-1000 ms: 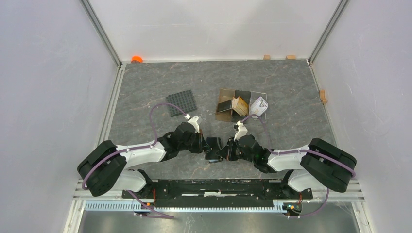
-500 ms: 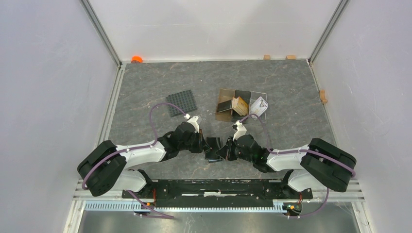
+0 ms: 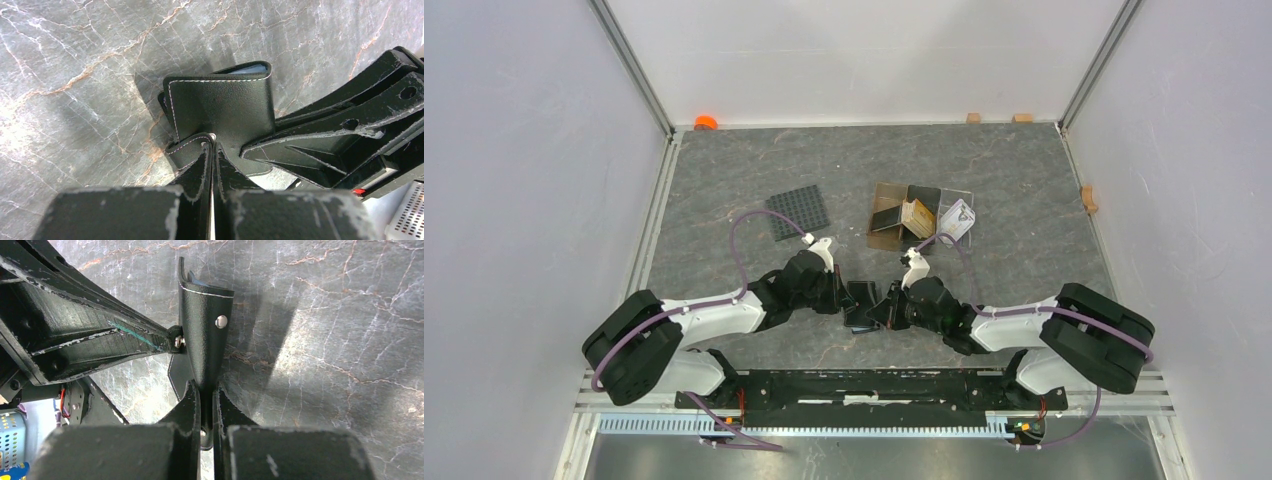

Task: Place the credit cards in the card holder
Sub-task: Close the card holder at the center of the board.

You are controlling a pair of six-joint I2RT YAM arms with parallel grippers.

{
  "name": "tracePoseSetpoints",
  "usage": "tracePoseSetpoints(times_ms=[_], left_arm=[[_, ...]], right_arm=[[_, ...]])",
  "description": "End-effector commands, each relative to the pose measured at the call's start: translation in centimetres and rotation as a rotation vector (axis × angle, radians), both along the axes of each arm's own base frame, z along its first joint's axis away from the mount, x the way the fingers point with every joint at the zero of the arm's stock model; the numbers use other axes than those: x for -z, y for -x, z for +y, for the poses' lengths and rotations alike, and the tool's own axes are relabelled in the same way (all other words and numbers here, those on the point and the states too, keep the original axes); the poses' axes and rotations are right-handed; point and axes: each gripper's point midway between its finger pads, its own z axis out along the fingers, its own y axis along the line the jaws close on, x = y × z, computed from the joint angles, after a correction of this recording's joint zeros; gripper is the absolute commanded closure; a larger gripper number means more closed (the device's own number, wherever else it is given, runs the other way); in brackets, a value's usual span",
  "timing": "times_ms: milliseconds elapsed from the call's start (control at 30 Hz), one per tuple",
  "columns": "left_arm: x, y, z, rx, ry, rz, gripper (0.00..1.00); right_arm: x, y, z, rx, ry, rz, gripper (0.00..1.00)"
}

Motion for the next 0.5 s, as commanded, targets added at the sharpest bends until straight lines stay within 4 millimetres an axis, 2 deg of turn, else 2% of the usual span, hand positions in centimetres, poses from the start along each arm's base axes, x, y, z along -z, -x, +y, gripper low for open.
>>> tracePoseSetpoints(times_ms=[0, 167, 467], left_arm=[[-2.97, -1.87, -1.5, 0.01, 0.054, -0.104, 0.98], [-3.28, -1.99, -1.49, 0.007, 0.058, -0.115, 0.98], [-2.65, -2.14, -1.55, 0.011, 0.043, -0.11, 0.98]], right_arm=[[7.24, 2.3, -6.71, -0.008, 0.383, 0.076, 1.0], [7.49, 2.42, -6.75, -0.015, 0.397, 0.079, 1.0], [7.49, 2.37, -6.72, -0.022, 0.41, 0.071, 1.0]])
